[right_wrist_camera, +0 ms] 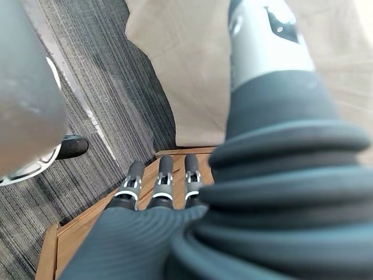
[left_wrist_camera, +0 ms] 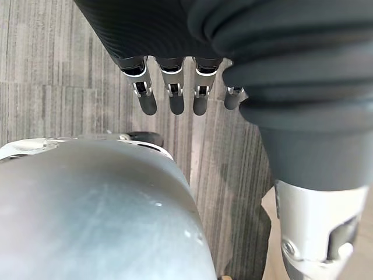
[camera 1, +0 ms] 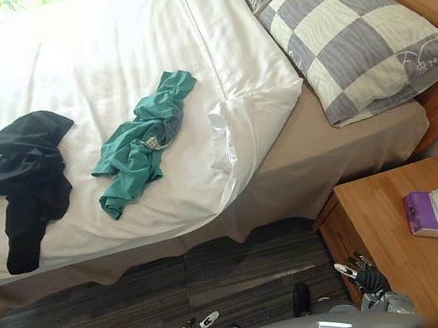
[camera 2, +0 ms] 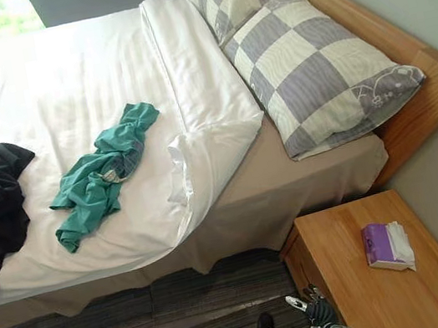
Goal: Tidy the bed and pick cloth on bed and put in laundry
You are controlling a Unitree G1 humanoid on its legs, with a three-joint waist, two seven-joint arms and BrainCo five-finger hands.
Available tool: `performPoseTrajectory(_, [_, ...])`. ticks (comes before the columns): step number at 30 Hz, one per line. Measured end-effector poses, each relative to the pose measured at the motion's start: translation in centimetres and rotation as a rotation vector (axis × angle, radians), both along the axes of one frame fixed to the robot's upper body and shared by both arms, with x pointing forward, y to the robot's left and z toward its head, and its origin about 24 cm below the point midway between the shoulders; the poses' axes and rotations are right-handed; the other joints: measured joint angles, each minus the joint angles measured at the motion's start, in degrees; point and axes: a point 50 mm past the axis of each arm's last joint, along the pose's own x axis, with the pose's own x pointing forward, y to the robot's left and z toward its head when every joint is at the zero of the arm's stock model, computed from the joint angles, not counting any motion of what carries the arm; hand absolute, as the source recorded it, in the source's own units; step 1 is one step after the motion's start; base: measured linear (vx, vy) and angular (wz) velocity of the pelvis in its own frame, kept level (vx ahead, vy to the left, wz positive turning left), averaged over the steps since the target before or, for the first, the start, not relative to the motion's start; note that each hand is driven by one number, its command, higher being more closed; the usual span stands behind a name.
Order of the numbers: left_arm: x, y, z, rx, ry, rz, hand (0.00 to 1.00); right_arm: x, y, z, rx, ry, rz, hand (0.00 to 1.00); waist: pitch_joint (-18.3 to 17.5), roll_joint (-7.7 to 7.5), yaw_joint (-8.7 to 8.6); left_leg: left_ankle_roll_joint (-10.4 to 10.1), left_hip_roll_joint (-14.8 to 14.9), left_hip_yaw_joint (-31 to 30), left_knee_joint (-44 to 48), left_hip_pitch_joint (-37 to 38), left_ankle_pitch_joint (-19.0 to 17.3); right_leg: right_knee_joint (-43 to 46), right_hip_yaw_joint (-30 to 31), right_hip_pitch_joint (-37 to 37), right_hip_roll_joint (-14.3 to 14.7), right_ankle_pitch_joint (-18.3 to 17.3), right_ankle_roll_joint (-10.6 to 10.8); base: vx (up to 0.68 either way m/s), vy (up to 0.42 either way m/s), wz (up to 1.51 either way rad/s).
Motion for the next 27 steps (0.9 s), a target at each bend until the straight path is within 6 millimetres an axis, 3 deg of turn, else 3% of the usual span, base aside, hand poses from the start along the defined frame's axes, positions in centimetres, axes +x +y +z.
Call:
performPoseTrajectory(9, [1.5,-0.1,0.2,0.021,-0.030,0.008,0.00,-0.1,-0.6,0.1,0.006,-0.002,-0.094,0.00,1.38,0.45,-0.28,-1.33,1.44,3.66,0.06,0.11,-1.02,0.42,-0.90,-0.40,0.40,-0.96,-0.58,0.01,0.004,-0.05])
performPoseTrajectory(11, [3.2,-1.0,0.4,0.012,-0.071,0.026,0.00,-0.9,-1.9,0.0,-0.014,0.031,-0.250,0.00,3.04,0.55,-1.55,-1.30,3.56,11.07,2.24,-0.01,-0.61,8.80,-4.18,-1.96,-2.04,-6.08,0.07,0.03,0.045,0.77])
performPoseTrajectory(12, [3.3,-1.4,0.4,0.000,-0.074,0.038,0.00,-1.4,-2.4,-0.1,-0.021,0.045,-0.298,0.00,3.10,0.39,-1.47,-1.51,3.65,11.81,2.57,0.13,-0.34,12.49,-4.39,-3.13,-3.07,-7.54,0.13,0.07,0.070,0.52])
performPoseTrajectory(13, [3.3,-1.6,0.4,-0.009,-0.083,0.081,0.00,-1.5,-3.2,0.1,-0.039,0.046,-0.392,0.00,3.65,-0.71,-0.87,-1.64,2.98,12.64,2.90,1.12,-0.40,19.41,-4.00,-5.08,-5.52,-10.85,0.62,0.07,0.064,0.24])
performPoseTrajectory(15, [3.4,-0.8,0.6,0.025,-0.083,0.084,0.00,0.0,-5.2,1.3,-0.096,-0.013,-0.519,0.00,4.06,-1.82,-0.69,-1.61,1.81,12.27,2.43,1.09,-0.36,25.49,-3.48,-7.10,-8.00,-12.88,1.32,0.03,0.044,0.27])
performPoseTrajectory(17, [3.1,0.4,0.7,0.074,-0.073,0.098,0.00,3.0,-9.5,4.7,-0.228,-0.164,-0.615,0.00,4.75,-2.74,-1.81,-0.91,1.27,7.58,0.78,0.97,-0.11,35.86,4.41,-11.75,-8.53,-12.16,2.21,0.00,0.024,0.73])
performPoseTrajectory(18, [3.0,0.7,0.8,0.078,-0.071,0.104,0.00,3.7,-10.7,5.9,-0.276,-0.210,-0.620,0.00,4.86,-2.63,-1.98,-0.83,1.36,6.08,0.27,1.00,0.07,38.78,6.73,-13.76,-8.15,-12.43,3.46,0.04,-0.007,1.11])
performPoseTrajectory(19, [2.7,1.2,0.9,0.083,-0.068,0.117,0.00,5.1,-12.6,8.3,-0.371,-0.293,-0.606,0.00,4.16,-2.62,-2.45,-1.71,1.65,4.45,-0.96,0.77,0.89,31.88,12.65,-12.72,-5.50,-12.80,4.77,0.08,-0.060,1.01])
performPoseTrajectory(20, [2.2,2.6,1.1,0.119,-0.057,0.122,0.00,6.9,-14.0,11.2,-0.453,-0.402,-0.572,0.00,4.09,-4.70,-2.36,-1.46,0.15,3.14,-1.54,0.73,1.42,26.25,14.84,-10.79,-6.01,-12.40,3.89,0.11,-0.057,0.79])
performPoseTrajectory(21, [2.0,2.8,1.0,0.120,-0.050,0.126,0.00,8.0,-14.7,12.6,-0.495,-0.453,-0.544,0.00,3.98,-5.05,-1.95,-1.59,0.31,3.19,-2.10,0.87,1.88,24.87,14.65,-10.14,-5.97,-12.32,3.96,0.14,-0.055,0.38])
performPoseTrajectory(22, [1.9,2.8,1.0,0.115,-0.048,0.136,0.00,10.5,-15.5,15.7,-0.564,-0.559,-0.490,0.00,4.13,-4.14,-1.56,-1.77,0.86,3.24,-2.62,0.33,2.88,23.28,13.85,-10.12,-5.40,-11.45,3.86,0.12,-0.033,0.19])
performPoseTrajectory(23, [1.6,2.6,0.9,0.103,-0.043,0.156,0.00,12.9,-15.7,18.4,-0.616,-0.648,-0.429,0.00,4.49,-3.58,-1.54,-1.86,0.96,2.98,-2.67,-0.56,3.33,22.37,13.31,-10.20,-5.40,-11.20,3.96,0.10,-0.029,0.22])
performPoseTrajectory(25, [1.6,2.5,0.9,0.092,-0.046,0.160,0.00,15.6,-14.9,20.9,-0.647,-0.733,-0.329,0.00,4.36,-3.22,-1.44,-1.86,0.99,3.31,-2.67,-1.13,3.79,21.51,13.09,-10.03,-5.30,-10.90,3.99,0.06,-0.023,0.16])
performPoseTrajectory(27, [1.7,2.4,0.9,0.091,-0.050,0.156,0.00,19.0,-12.7,23.8,-0.671,-0.831,-0.146,0.00,4.31,-3.15,-0.51,-2.14,1.16,3.70,-2.66,-0.85,3.98,20.33,12.66,-8.76,-5.20,-10.59,3.99,0.08,-0.013,0.12])
